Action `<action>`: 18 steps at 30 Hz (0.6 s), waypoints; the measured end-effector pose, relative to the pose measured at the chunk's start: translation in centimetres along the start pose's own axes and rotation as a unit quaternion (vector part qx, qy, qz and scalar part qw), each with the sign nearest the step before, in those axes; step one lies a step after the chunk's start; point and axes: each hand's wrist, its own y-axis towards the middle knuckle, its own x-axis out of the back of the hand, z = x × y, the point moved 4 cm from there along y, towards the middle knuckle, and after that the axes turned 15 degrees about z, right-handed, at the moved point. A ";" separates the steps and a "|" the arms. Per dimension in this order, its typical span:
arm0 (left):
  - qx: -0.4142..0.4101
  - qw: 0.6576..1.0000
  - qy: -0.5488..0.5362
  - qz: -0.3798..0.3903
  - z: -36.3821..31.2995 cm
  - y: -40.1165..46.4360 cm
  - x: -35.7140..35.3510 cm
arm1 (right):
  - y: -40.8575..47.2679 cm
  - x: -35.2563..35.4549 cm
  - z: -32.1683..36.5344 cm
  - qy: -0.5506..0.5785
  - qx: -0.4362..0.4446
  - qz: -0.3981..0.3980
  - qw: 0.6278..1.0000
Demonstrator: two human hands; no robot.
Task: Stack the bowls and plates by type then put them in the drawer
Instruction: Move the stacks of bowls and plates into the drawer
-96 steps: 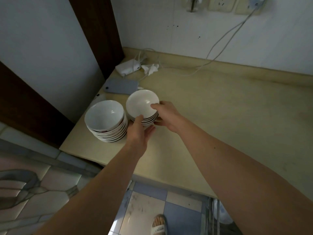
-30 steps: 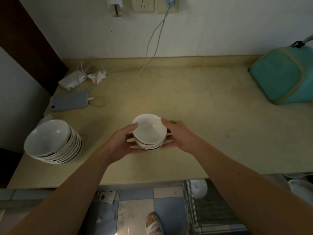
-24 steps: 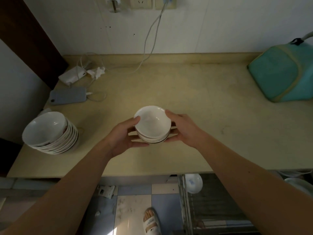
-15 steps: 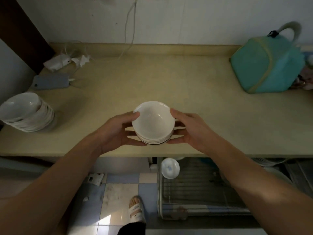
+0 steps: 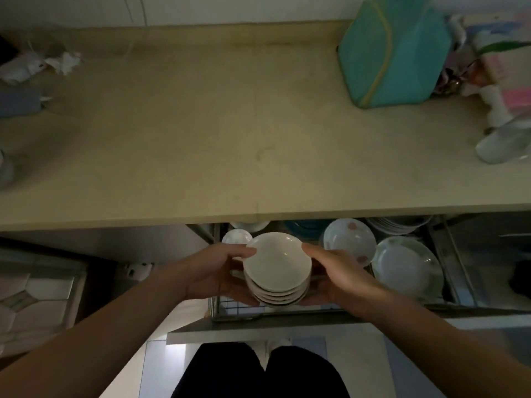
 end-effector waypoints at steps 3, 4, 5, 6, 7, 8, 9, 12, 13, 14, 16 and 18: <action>0.014 1.000 -0.019 -0.001 1.0 3.0 -0.1 | 1.6 2.2 -1.5 0.013 -0.004 -0.014 1.000; 0.011 1.000 -0.022 -0.002 1.2 3.9 0.1 | 2.2 2.8 -1.9 0.019 0.000 -0.017 1.000; 0.005 1.000 -0.026 -0.003 1.3 4.8 0.4 | 2.9 3.4 -2.2 0.027 0.005 -0.022 0.999; -0.002 1.000 -0.030 -0.003 1.5 5.8 0.7 | 3.5 3.9 -2.4 0.034 0.012 -0.030 0.999; -0.011 0.999 -0.032 -0.003 1.7 6.8 1.0 | 4.1 4.5 -2.6 0.038 0.020 -0.038 0.998; -0.021 0.999 -0.032 -0.008 1.9 7.8 1.4 | 4.7 5.0 -2.8 0.040 0.027 -0.047 0.998; -0.029 0.999 -0.032 -0.021 2.1 8.9 1.9 | 5.4 5.5 -3.1 0.042 0.030 -0.055 0.997; -0.036 0.997 -0.042 -0.059 2.9 12.1 3.1 | 7.4 6.9 -4.1 0.057 0.023 -0.065 0.996; -0.038 0.996 -0.049 -0.069 3.2 13.1 3.6 | 8.3 7.3 -4.4 0.064 0.019 -0.071 0.995; -0.042 0.994 -0.057 -0.077 3.3 14.0 4.0 | 9.2 7.7 -4.6 0.071 0.016 -0.077 0.994; -0.057 0.991 -0.078 -0.091 3.3 15.7 4.8 | 11.2 8.5 -4.9 0.065 0.016 -0.092 0.994; -0.078 0.985 -0.102 -0.112 3.2 17.4 5.7 | 13.4 9.0 -4.8 0.045 0.023 -0.094 0.994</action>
